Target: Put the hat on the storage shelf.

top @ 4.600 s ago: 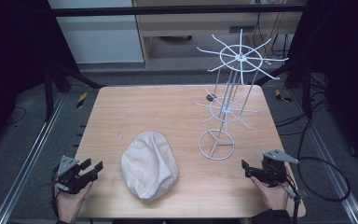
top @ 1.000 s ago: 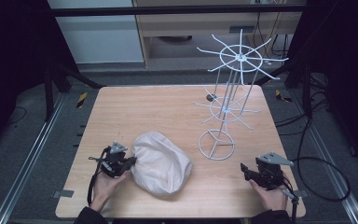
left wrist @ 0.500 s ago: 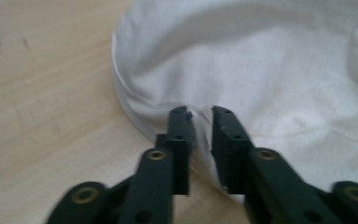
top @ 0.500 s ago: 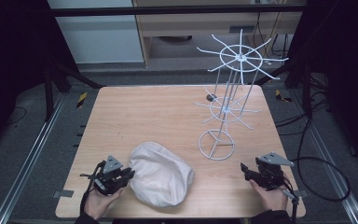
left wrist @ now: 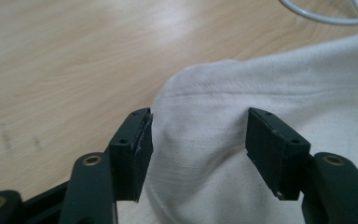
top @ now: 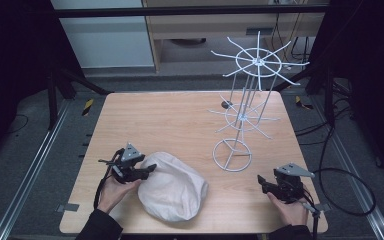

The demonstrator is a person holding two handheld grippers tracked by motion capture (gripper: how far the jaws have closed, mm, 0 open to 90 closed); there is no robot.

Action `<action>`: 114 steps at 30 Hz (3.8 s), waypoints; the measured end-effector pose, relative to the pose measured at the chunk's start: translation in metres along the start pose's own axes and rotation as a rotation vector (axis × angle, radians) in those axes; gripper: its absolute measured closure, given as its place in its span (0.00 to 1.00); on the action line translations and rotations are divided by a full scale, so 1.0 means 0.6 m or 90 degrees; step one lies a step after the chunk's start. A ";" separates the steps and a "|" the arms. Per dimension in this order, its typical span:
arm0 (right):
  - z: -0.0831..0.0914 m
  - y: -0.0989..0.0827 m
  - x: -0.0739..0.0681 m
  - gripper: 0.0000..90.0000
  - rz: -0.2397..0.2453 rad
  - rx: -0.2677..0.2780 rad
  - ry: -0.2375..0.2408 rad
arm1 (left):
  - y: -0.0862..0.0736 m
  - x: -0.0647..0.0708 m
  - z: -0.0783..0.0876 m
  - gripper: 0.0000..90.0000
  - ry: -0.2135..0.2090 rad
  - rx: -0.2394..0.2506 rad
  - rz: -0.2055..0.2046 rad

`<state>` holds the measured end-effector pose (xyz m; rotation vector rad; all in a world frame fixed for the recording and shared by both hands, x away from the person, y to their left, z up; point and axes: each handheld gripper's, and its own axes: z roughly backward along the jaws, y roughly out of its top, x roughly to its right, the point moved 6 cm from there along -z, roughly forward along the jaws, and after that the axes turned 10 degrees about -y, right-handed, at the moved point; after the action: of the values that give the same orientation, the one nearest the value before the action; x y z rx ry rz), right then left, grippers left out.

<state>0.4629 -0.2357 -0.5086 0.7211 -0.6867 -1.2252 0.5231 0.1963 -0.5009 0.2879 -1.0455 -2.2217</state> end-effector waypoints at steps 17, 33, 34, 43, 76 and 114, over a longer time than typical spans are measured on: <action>0.001 0.002 0.002 0.39 -0.002 0.002 -0.001 | -0.001 0.008 0.020 1.00 0.015 0.005 0.063; 0.001 0.002 0.001 0.39 -0.004 0.005 -0.001 | -0.036 0.022 0.119 0.69 0.035 0.058 0.025; 0.001 0.002 0.001 0.39 -0.004 0.006 0.000 | -0.028 0.022 0.119 0.64 0.024 0.068 0.009; 0.002 0.001 0.004 0.37 -0.007 0.007 0.003 | 0.028 0.040 0.075 0.43 -0.053 0.038 -0.083; 0.000 0.000 0.006 0.37 -0.008 0.005 0.010 | 0.025 0.069 0.058 0.98 -0.117 0.016 0.008; 0.004 0.003 0.006 0.36 -0.001 0.043 0.002 | 0.107 0.080 0.224 0.99 -0.017 0.354 0.039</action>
<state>0.4629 -0.2390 -0.5052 0.7795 -0.7277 -1.2071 0.4564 0.2172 -0.3610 0.4574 -1.6526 -1.8453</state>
